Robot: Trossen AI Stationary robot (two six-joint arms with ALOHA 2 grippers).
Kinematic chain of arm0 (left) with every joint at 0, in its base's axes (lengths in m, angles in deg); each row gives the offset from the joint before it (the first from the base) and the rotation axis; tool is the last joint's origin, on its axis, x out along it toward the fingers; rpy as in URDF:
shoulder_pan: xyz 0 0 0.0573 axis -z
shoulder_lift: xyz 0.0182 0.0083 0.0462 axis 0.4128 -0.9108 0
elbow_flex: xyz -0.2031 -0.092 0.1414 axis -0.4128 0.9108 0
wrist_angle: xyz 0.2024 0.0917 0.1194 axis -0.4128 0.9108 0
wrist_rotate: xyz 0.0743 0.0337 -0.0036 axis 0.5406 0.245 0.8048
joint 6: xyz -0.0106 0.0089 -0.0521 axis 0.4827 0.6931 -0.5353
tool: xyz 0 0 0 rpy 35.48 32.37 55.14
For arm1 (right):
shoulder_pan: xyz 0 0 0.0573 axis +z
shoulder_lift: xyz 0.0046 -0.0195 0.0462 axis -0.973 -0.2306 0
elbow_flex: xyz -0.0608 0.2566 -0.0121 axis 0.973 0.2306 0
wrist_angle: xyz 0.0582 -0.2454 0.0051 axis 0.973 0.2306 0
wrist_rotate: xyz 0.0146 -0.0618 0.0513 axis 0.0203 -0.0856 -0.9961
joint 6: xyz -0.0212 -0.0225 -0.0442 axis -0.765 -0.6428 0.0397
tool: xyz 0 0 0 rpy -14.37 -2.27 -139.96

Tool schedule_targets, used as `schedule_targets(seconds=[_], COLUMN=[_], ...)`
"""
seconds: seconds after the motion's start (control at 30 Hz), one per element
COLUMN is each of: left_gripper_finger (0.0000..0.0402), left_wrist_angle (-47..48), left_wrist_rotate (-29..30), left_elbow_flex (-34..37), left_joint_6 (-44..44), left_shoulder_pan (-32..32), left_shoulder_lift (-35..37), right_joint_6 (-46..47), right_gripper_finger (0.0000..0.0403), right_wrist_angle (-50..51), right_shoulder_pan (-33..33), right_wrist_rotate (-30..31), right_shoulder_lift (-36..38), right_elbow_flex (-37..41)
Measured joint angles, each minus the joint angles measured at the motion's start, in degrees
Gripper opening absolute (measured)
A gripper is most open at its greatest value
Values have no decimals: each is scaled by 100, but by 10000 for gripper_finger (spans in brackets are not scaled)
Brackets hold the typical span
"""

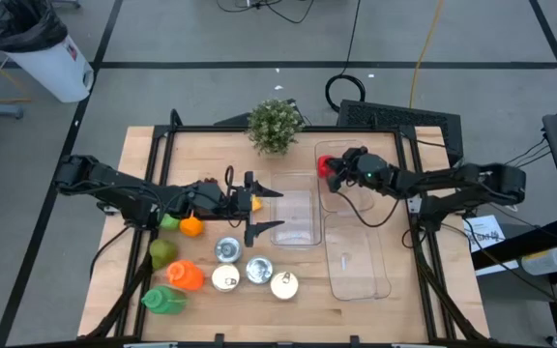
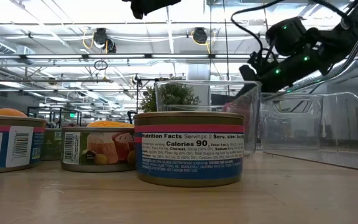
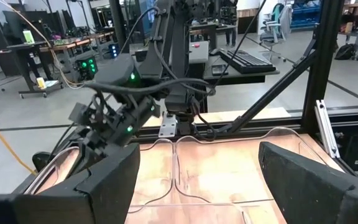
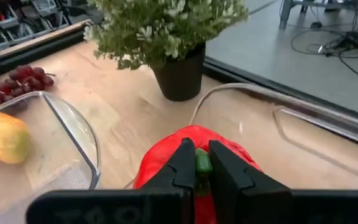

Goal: Pick & Place Food Item
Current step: Put the red bell pepper into the top transparent bin

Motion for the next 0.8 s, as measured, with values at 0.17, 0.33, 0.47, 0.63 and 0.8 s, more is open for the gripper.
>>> schedule_targets(seconds=[0.17,0.33,0.47,0.63,0.8], left_gripper_finger=[335,335,335,335,335], left_wrist_angle=[17,21,23,22,21], left_wrist_rotate=[1,-1,-1,-1,-1], left_elbow_flex=[0,0,2,2,2], left_joint_6=[2,-12,-90,-228,-238], left_shoulder_pan=[0,0,0,0,0], left_shoulder_lift=[0,0,0,0,0], right_joint_6=[3,-22,-51,-359,-495], right_gripper_finger=[14,24,48,78,109], right_wrist_angle=[-130,-227,-318,-397,-400], right_shoulder_pan=[0,0,0,0,0], right_wrist_rotate=[11,17,20,17,20], right_shoulder_lift=[-347,-630,-695,-649,-480], right_elbow_flex=[0,0,0,0,0])
